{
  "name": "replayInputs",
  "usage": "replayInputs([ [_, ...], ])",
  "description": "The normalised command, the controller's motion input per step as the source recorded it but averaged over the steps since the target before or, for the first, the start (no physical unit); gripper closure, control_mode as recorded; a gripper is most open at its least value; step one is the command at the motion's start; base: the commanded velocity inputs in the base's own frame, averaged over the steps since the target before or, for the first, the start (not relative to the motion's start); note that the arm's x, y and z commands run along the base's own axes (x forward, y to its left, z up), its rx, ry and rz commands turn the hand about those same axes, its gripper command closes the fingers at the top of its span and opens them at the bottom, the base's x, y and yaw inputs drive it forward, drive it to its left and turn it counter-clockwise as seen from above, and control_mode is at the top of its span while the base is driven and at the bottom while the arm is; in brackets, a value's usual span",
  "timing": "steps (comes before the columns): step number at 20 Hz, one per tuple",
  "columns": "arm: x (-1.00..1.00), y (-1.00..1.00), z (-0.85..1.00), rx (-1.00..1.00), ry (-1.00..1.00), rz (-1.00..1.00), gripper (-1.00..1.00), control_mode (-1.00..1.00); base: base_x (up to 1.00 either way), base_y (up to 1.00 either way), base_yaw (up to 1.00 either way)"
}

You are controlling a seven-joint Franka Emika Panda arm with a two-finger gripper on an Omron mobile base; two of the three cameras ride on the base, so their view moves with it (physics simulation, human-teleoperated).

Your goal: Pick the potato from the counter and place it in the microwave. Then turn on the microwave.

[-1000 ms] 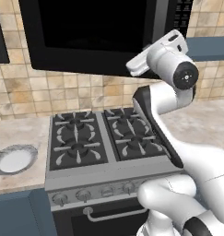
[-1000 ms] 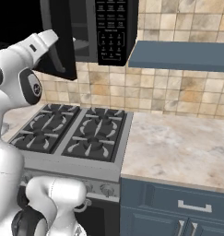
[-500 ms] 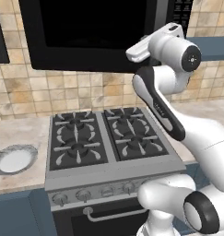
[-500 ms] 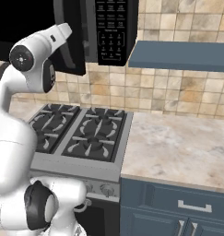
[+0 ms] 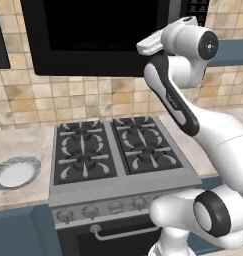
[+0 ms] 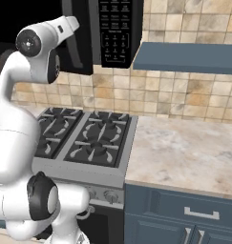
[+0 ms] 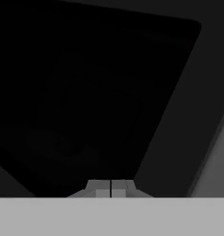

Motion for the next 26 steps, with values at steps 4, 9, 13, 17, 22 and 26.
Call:
replayInputs([
  [4, 0.33, -0.01, 0.07, 0.02, 0.07, 0.00, 1.00, -1.00, 0.00, 0.00, 0.00],
  [9, 0.45, -0.08, 0.00, 0.02, 0.07, 0.00, 1.00, -1.00, 0.00, 0.00, 0.00],
  [13, 0.27, -0.03, 0.00, 0.00, 0.03, 0.00, 1.00, -1.00, 0.00, 0.00, 0.00],
  [17, 0.29, -0.01, 0.00, 0.00, 0.03, 0.01, 1.00, -1.00, 0.00, 0.00, 0.00],
  [22, 0.40, -0.02, 0.00, 0.01, 0.04, 0.01, 1.00, -1.00, 0.00, 0.00, 0.00],
  [26, 0.45, -0.03, 0.00, 0.02, 0.03, 0.01, 1.00, -1.00, 0.00, 0.00, 0.00],
])
